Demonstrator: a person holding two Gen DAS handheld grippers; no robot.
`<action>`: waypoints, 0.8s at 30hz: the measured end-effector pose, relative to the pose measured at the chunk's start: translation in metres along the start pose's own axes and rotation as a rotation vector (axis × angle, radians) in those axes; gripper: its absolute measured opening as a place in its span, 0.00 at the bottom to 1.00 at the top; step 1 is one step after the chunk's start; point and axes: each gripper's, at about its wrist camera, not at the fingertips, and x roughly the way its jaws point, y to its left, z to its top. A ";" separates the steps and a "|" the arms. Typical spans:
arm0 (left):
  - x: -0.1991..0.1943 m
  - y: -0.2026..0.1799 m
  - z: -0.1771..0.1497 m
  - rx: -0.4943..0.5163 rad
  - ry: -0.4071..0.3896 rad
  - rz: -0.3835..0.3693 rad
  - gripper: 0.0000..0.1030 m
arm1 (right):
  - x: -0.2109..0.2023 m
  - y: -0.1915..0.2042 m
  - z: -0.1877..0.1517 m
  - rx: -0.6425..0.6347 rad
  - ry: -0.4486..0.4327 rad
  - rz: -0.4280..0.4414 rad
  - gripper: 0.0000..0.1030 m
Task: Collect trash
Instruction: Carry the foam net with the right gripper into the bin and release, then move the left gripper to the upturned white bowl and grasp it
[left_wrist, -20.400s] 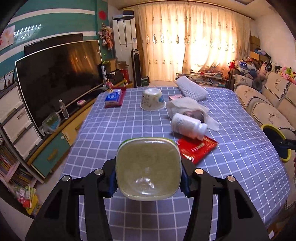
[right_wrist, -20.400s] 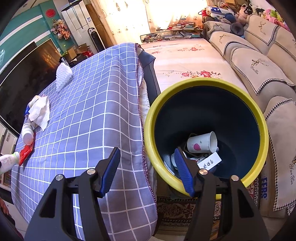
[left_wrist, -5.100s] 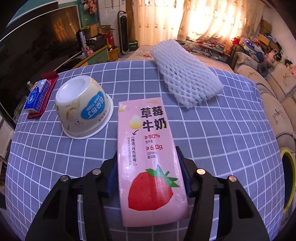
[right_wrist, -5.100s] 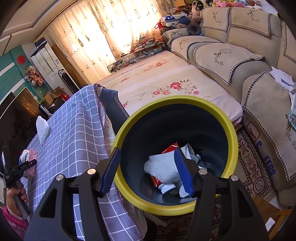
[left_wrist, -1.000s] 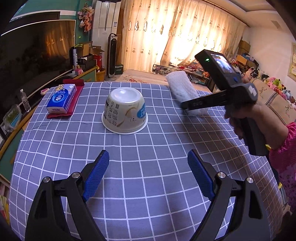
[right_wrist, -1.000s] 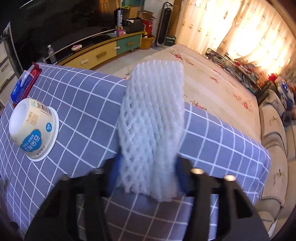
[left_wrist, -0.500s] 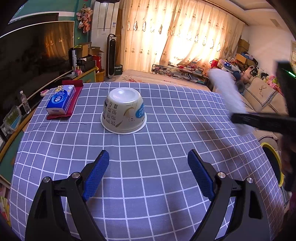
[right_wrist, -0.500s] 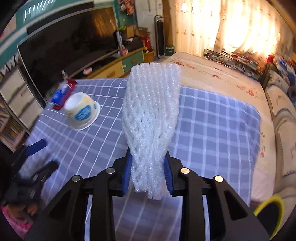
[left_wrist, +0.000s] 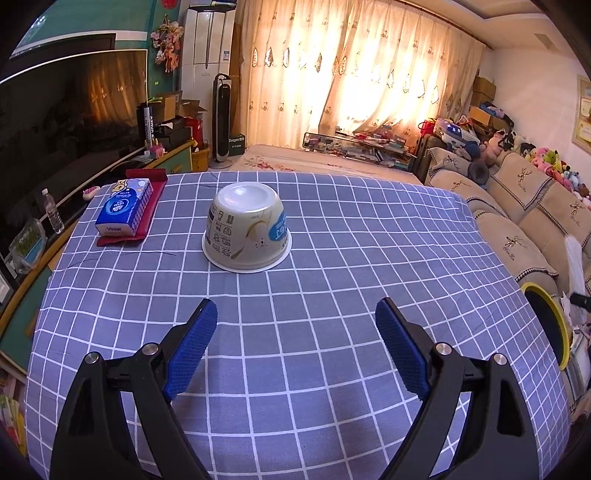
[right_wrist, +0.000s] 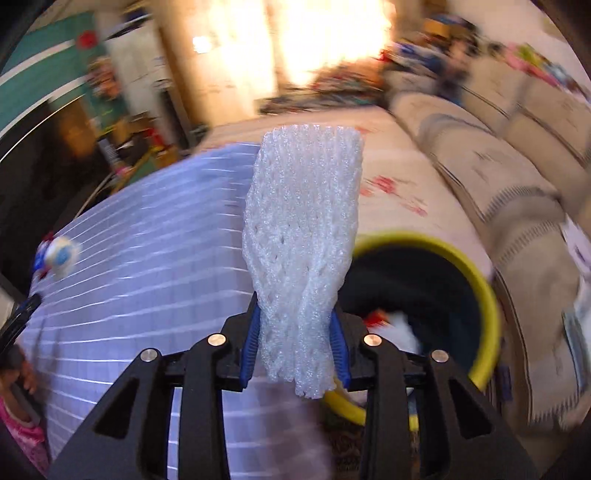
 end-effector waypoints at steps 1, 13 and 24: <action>0.000 -0.001 0.000 0.005 0.000 0.003 0.84 | 0.004 -0.012 -0.002 0.021 0.010 -0.023 0.32; 0.006 -0.009 -0.003 0.035 0.012 0.013 0.84 | 0.025 -0.074 -0.020 0.199 0.037 -0.079 0.66; 0.007 -0.010 -0.005 0.039 0.013 0.015 0.84 | -0.002 -0.056 -0.015 0.182 -0.041 -0.050 0.75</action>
